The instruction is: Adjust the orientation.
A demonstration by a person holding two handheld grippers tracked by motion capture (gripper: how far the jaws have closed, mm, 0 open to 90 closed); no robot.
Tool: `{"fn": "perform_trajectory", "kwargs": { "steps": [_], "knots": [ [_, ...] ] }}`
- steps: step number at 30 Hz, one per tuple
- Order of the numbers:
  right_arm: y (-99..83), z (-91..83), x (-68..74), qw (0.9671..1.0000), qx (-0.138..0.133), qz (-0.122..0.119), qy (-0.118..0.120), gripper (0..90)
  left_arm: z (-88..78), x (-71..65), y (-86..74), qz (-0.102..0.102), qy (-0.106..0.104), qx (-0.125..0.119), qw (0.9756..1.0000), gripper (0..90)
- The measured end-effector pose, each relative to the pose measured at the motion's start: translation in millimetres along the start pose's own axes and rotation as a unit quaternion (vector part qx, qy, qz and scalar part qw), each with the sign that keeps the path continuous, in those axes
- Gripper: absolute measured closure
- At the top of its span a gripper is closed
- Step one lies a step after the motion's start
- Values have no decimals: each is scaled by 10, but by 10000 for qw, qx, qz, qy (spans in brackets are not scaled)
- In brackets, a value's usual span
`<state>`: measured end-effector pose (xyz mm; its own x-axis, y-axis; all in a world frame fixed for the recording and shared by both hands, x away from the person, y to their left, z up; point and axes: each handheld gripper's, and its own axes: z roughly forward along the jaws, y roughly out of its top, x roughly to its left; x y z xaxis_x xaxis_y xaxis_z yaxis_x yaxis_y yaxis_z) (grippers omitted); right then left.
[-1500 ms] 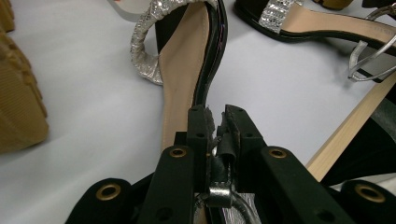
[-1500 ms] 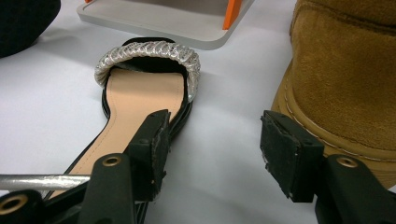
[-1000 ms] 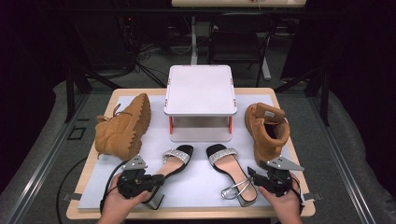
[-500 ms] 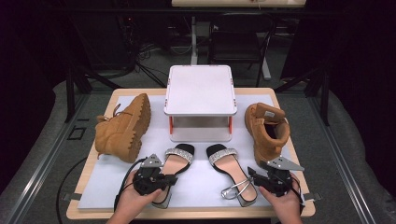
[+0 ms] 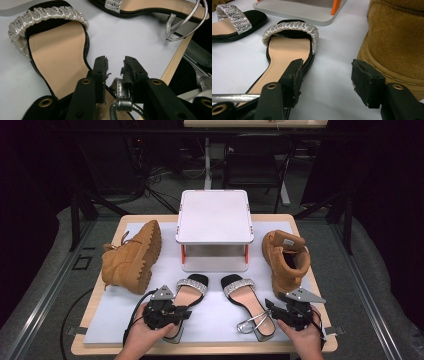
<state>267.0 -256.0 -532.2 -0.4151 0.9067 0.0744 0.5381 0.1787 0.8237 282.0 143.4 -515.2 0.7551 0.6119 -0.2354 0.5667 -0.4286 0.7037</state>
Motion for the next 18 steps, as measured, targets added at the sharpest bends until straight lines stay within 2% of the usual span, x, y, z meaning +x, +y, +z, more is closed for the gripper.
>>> {"fn": "perform_trajectory", "kwargs": {
  "steps": [3,6,7,8,13,15,16,18],
  "knots": [
    [-1,0,-3,10000,11,5,6,424,-54,-22,18,-7,-10,-185,9998,637],
    [-2,1,-3,10000,7,11,6,424,-175,-20,53,64,141,-381,9992,627],
    [-2,2,-3,10000,7,15,9,424,-261,-5,59,35,242,-461,9986,628],
    [-2,2,-3,10000,7,15,9,424,-261,-5,59,35,242,-461,9986,628],
    [-4,1,-5,10000,10,21,9,424,-396,105,-8,-83,675,-422,9968,629],
    [-4,-1,-6,10000,16,19,-4,424,-419,165,-66,-184,710,-352,9967,629],
    [-5,-1,-7,10000,15,24,1,424,-432,211,-144,-277,785,-302,9961,628],
    [-6,-2,-8,10000,17,24,-1,424,-439,232,-186,-317,809,-282,9958,629]
  ]
}}
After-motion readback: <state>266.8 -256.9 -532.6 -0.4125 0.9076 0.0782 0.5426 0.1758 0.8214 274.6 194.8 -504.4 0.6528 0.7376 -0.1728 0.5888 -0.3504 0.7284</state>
